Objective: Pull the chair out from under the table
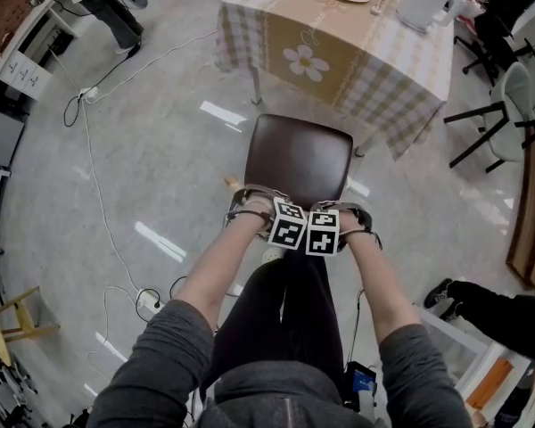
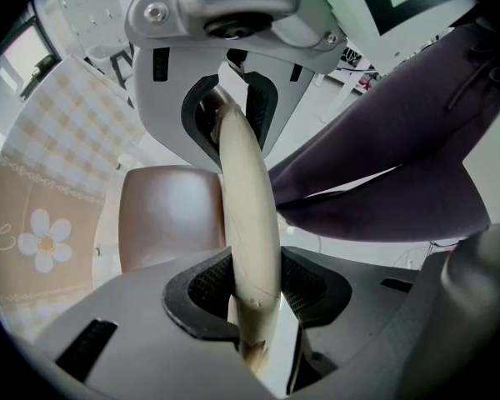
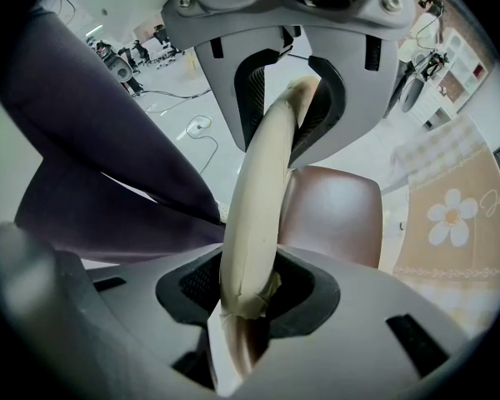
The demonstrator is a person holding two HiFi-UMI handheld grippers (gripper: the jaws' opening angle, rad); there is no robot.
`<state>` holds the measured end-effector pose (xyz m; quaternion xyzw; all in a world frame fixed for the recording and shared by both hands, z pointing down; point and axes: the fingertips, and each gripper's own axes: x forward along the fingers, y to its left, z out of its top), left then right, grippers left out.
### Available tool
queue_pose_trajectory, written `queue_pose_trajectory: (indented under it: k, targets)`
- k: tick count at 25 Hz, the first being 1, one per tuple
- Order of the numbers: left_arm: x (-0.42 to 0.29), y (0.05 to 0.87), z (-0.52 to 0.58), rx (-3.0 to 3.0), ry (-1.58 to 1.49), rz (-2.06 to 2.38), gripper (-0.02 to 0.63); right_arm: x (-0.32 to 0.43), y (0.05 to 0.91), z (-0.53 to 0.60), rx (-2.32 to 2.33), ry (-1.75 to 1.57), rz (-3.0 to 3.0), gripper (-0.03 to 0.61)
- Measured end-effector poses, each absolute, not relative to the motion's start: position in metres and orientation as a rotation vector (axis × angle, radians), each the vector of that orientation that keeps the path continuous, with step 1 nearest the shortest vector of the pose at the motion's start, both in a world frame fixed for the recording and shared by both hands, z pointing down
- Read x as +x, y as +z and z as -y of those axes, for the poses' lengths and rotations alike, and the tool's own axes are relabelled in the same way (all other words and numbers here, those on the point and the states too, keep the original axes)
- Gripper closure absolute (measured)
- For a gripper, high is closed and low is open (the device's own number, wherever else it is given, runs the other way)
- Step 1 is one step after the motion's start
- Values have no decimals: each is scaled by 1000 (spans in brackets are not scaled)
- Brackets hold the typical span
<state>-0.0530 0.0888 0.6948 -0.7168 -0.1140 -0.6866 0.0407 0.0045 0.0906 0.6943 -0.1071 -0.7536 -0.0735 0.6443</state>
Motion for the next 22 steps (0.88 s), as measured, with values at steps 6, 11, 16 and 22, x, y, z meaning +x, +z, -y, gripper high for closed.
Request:
queue_pose_trajectory:
  k: [6, 11, 16, 22]
  targets:
    - [-53, 694, -95, -2223, -2086, 330, 463, 3, 694, -97, -228, -166, 1719, 451]
    - [-55, 696, -90, -2306, -2037, 148, 412, 2, 692, -92, -119, -174, 1733, 448]
    - [-47, 679, -96, -2496, -1923, -57, 302, -1, 662, -86, 85, -106, 1860, 382]
    - [-44, 585, -80, -2932, -1499, -611, 316, -4, 556, -84, 425, 356, 2296, 368]
